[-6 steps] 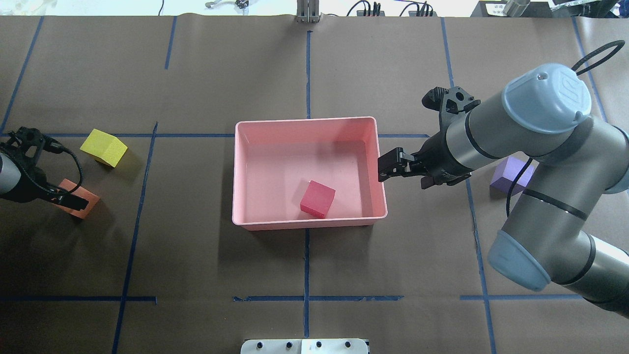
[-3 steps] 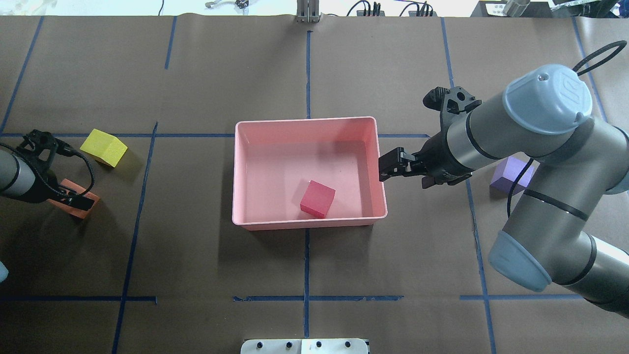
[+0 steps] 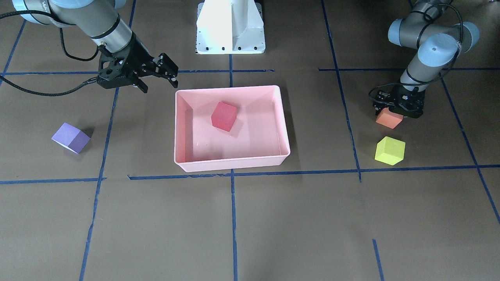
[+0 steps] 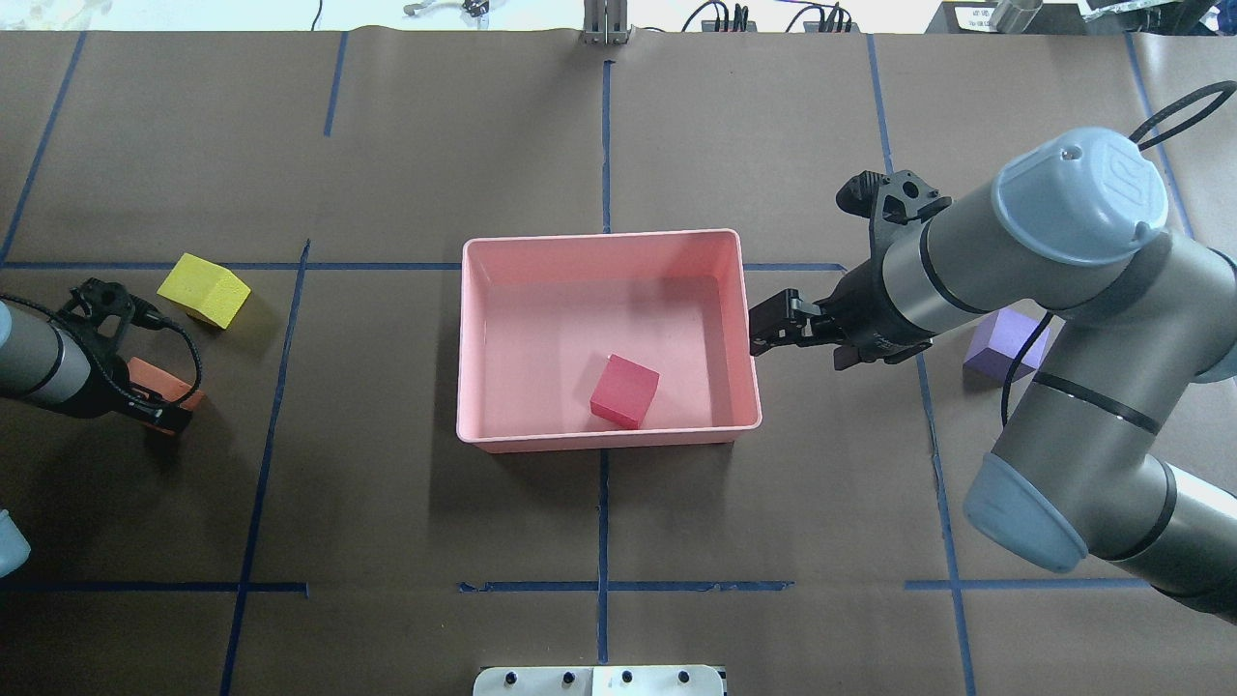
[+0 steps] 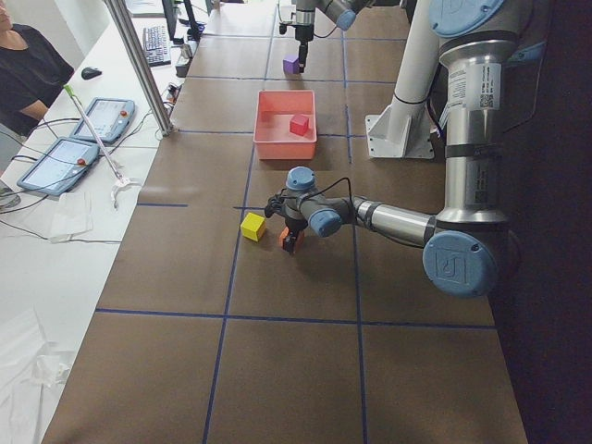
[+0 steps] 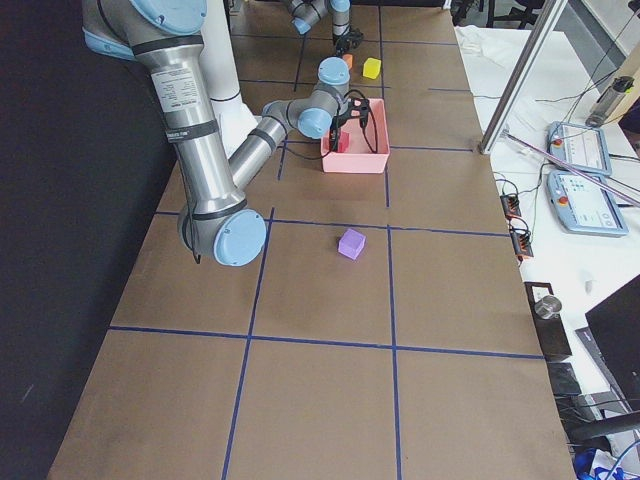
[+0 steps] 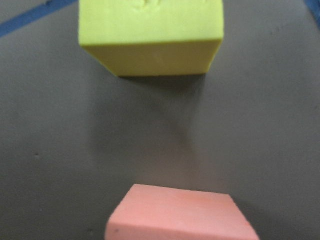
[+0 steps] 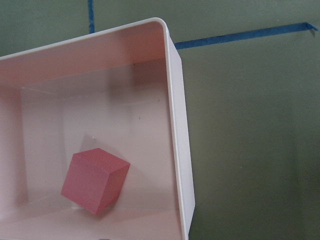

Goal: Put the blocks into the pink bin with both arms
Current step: 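Grasp the orange cube with the left gripper while the right withdraws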

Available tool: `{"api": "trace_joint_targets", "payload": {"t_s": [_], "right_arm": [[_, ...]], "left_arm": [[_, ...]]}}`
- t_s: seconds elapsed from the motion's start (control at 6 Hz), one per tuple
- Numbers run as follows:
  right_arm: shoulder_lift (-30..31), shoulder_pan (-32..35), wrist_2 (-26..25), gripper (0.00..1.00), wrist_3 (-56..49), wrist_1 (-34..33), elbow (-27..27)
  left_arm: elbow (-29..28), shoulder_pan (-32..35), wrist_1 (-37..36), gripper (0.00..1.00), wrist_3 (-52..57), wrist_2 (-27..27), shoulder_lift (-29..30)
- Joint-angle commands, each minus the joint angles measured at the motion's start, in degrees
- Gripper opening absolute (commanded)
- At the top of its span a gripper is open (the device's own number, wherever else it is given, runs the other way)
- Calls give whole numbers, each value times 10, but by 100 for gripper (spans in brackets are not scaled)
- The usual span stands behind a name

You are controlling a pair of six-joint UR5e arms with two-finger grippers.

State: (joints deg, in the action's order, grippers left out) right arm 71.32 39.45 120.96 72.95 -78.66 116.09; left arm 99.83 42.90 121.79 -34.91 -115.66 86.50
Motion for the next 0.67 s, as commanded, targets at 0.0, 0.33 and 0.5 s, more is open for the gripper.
{"api": "trace_joint_targets", "payload": {"t_s": [0.0, 0.33, 0.5], "right_arm": [[21, 26, 5, 100, -6, 1, 5], [78, 71, 3, 100, -79, 4, 9], [99, 95, 2, 100, -123, 4, 5]], "left_arm": [[83, 23, -6, 0, -102, -103, 36], [109, 22, -8, 1, -367, -106, 199], [66, -23, -9, 3, -477, -79, 292]]}}
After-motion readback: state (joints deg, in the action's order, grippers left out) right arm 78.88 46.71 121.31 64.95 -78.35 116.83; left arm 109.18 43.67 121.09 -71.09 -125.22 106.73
